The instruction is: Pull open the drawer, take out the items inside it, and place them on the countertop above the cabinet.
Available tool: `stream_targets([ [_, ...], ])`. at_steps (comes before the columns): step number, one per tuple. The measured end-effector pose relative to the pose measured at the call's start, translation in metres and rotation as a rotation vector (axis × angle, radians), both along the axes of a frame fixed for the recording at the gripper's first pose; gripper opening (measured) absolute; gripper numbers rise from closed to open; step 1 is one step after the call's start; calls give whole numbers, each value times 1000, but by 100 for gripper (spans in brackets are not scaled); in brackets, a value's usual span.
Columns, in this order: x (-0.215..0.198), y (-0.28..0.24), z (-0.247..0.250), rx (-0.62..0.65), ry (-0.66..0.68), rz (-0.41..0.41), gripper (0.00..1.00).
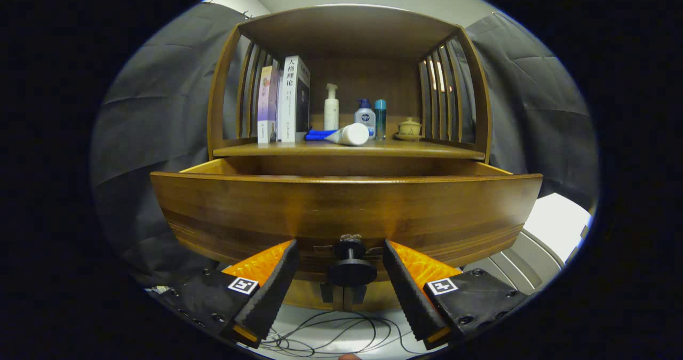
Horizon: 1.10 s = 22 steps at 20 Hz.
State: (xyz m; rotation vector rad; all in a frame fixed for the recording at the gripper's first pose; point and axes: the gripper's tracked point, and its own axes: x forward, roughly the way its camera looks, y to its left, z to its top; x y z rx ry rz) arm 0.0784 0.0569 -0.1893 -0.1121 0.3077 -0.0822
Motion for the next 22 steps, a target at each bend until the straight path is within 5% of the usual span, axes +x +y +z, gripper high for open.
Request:
stream_targets([
  [22,99,-10,-6,-16,1,-17,98],
])
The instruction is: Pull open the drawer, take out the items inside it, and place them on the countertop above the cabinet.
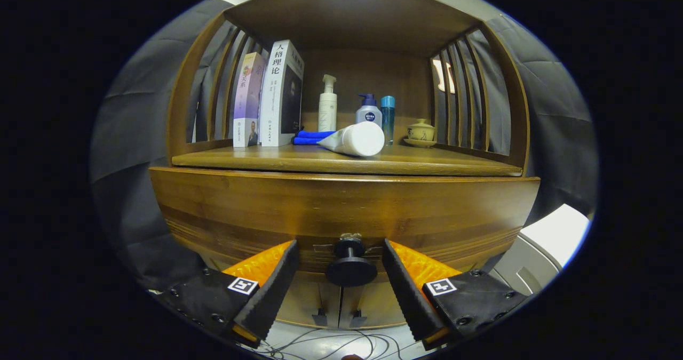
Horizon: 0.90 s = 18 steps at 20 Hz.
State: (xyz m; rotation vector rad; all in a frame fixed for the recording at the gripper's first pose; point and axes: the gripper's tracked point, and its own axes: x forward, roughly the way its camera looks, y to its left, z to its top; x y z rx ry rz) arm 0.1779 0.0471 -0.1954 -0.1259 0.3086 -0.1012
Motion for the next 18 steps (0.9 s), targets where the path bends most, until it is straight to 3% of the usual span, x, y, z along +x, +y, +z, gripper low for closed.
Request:
stream_targets([
  [10,24,2,-2,-24,-18,-5,100],
  [18,-10,-6,41,20,-68,16,98],
])
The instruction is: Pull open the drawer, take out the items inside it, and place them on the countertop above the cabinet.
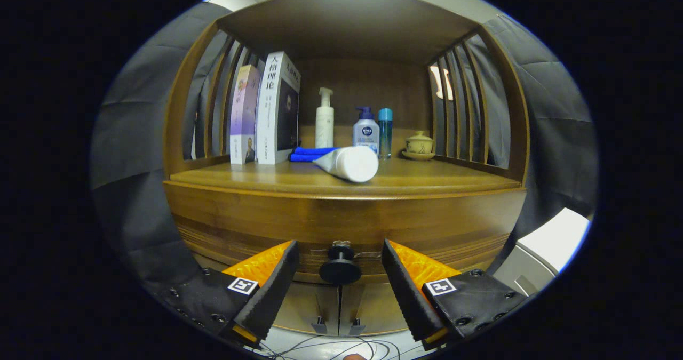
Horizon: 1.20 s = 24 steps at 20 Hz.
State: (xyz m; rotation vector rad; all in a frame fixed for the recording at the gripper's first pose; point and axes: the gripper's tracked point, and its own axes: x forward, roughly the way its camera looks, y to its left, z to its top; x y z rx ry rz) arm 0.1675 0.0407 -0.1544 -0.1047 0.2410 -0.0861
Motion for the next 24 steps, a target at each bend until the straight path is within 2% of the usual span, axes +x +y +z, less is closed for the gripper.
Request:
stream_targets([
  [13,-117,-26,116,14,-111,105,98],
  [18,-151,-33,145,13,-157,128,98],
  [24,-170,-39,150,17,-180,137,98],
])
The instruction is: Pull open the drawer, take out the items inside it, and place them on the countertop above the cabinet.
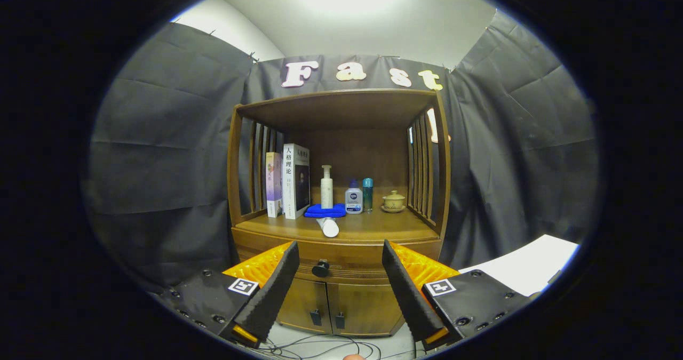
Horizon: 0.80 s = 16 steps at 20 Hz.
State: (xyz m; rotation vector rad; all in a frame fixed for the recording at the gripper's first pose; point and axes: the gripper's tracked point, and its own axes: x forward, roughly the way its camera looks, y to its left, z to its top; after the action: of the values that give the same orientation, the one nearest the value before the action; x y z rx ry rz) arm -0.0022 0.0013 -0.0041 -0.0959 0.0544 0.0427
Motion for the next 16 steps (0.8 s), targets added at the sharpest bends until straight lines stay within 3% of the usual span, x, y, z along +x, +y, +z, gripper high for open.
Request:
stream_targets([
  [16,-8,15,-3,-3,-13,49,98],
])
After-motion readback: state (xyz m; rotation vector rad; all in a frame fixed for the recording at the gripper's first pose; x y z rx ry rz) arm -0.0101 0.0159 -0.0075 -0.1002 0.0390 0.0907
